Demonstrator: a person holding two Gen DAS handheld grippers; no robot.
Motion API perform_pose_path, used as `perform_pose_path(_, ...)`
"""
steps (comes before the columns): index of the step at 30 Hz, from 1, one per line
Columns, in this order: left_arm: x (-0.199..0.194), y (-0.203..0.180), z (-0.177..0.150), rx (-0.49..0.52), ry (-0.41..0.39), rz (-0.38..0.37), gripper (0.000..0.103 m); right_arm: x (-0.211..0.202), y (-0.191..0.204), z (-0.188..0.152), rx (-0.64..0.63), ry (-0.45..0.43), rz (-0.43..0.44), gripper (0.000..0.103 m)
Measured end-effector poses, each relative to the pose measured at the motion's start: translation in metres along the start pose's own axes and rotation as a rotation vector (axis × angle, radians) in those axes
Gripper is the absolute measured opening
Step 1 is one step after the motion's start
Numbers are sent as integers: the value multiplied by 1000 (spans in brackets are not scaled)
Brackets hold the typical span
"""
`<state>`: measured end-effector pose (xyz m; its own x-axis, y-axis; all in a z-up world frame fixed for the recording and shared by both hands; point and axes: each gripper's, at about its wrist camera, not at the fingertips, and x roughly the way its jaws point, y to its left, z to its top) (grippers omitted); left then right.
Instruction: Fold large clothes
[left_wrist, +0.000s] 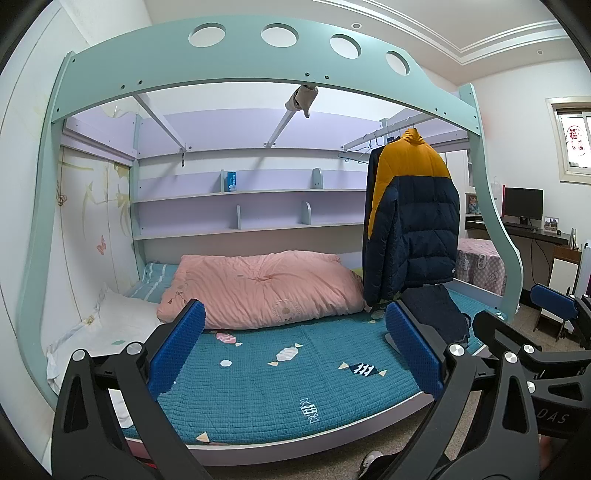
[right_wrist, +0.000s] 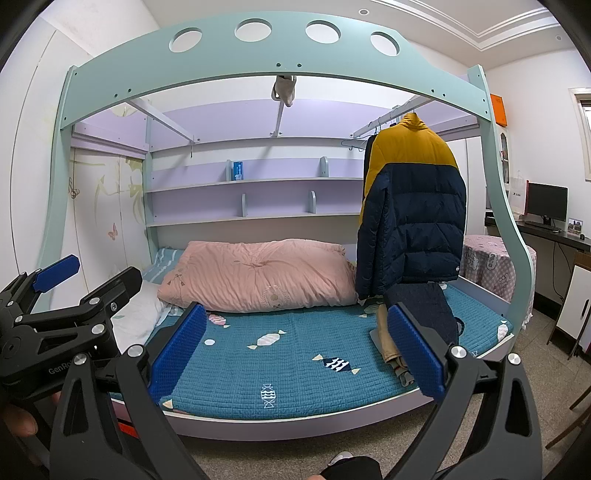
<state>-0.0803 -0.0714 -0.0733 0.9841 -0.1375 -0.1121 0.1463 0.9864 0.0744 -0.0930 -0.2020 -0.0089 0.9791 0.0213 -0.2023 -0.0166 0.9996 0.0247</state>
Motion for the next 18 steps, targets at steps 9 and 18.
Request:
perform_pose_path(9, 0, 1, 0, 0, 1, -1, 98, 0, 0, 0, 0, 0, -2, 95)
perform_pose_path(18, 0, 0, -1, 1, -1, 1, 98, 0, 1, 0, 1, 0, -1, 95)
